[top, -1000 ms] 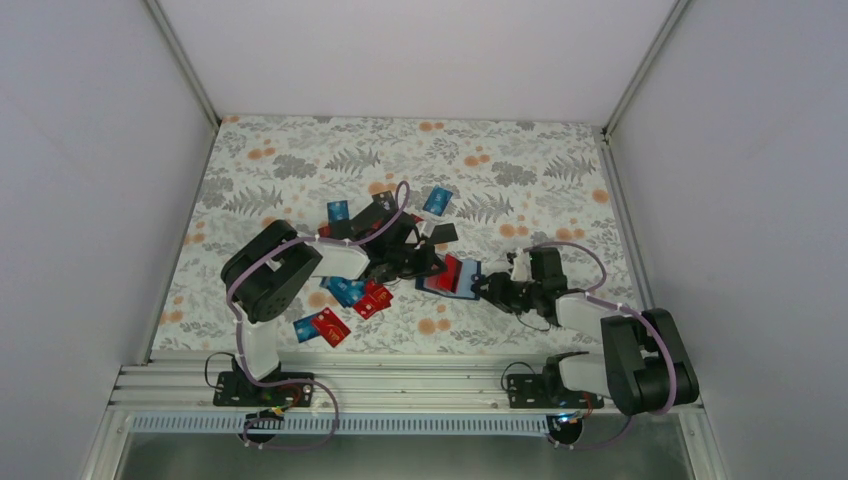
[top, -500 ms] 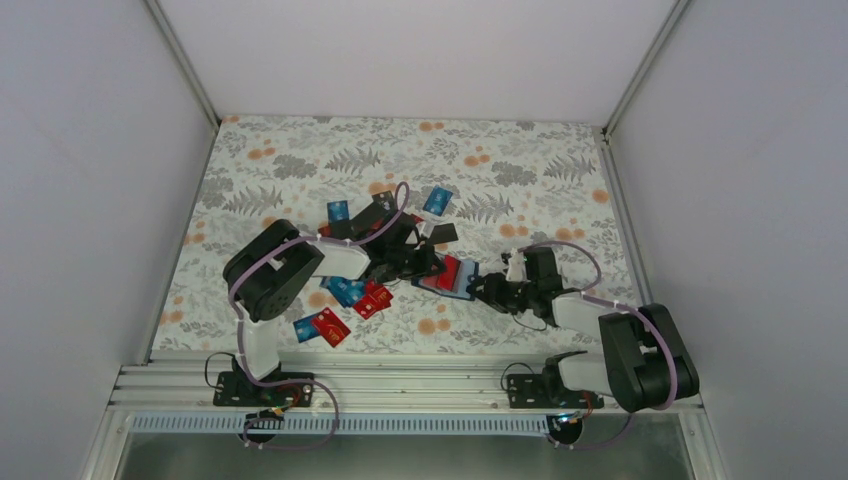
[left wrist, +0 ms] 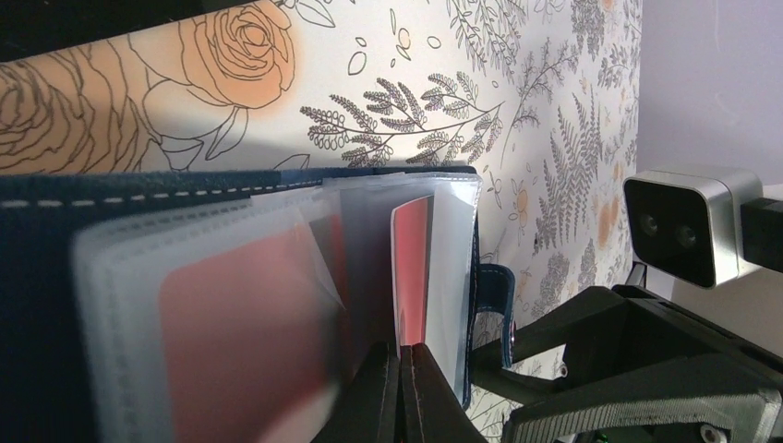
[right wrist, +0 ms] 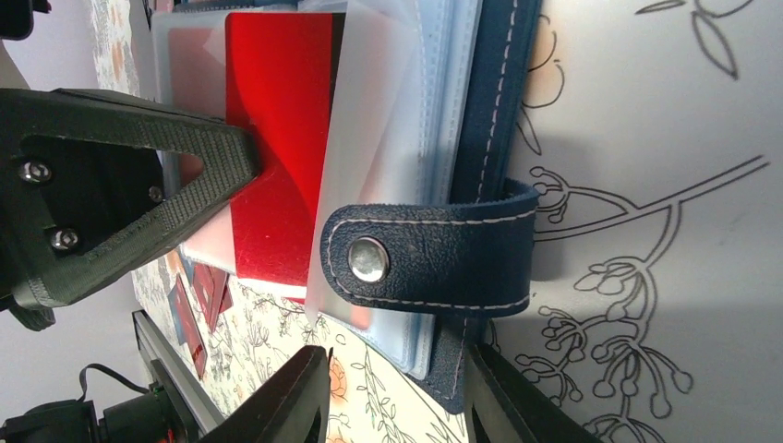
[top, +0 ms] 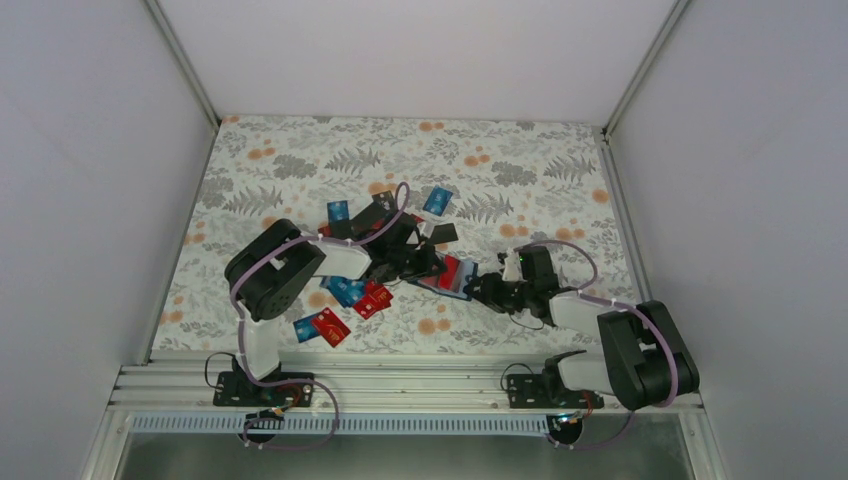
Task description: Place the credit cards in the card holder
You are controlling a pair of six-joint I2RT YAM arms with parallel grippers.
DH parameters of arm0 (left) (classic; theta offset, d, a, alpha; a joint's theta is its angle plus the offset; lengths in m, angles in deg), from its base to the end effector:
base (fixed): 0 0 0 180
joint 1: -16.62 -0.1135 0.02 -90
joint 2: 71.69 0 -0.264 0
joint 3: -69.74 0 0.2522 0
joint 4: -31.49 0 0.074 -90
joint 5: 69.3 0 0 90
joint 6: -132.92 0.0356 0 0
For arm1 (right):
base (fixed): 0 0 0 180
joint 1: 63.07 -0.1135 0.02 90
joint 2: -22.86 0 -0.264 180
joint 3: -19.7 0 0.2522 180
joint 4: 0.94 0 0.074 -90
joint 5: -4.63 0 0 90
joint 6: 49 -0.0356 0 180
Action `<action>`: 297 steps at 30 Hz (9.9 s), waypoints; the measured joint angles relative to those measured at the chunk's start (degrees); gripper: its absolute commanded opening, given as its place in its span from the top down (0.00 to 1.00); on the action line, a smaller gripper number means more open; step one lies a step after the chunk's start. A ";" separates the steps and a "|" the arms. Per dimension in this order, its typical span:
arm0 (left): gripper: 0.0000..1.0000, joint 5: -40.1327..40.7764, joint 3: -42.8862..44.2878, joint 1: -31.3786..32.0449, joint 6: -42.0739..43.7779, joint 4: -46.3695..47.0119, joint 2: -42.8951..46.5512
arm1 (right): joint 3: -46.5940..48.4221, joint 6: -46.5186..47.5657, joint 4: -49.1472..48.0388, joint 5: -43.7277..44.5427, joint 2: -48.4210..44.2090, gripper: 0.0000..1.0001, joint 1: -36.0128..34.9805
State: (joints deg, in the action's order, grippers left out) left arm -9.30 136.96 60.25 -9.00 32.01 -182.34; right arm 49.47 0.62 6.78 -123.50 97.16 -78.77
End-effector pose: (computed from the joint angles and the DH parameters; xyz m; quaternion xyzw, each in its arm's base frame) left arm 0.2577 -0.2703 0.1158 0.0391 0.8907 -0.4452 0.0836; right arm 0.1777 0.0728 0.1101 0.0879 0.8962 0.4165 0.1246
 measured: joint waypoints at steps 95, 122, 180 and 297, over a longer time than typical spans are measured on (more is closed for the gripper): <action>0.84 17.25 11.52 -0.13 21.51 -31.36 6.01 | 15.19 3.72 6.73 -0.28 12.55 0.53 -10.78; 0.98 12.79 13.31 -0.13 22.38 -31.98 1.29 | 18.62 11.13 10.67 -2.14 13.16 0.52 -4.44; 0.98 12.48 12.96 0.24 21.00 -28.06 -1.53 | 19.04 9.07 11.34 -1.88 13.44 0.51 -5.51; 0.27 33.18 -14.80 -4.44 7.32 -53.88 42.25 | 34.53 7.34 15.63 6.64 19.15 0.53 -32.24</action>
State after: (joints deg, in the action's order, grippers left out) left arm 23.88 122.16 55.82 -1.68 -21.87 -140.09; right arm 84.00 7.96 22.40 -116.86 116.31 -111.01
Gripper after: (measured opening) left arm 0.754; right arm 0.465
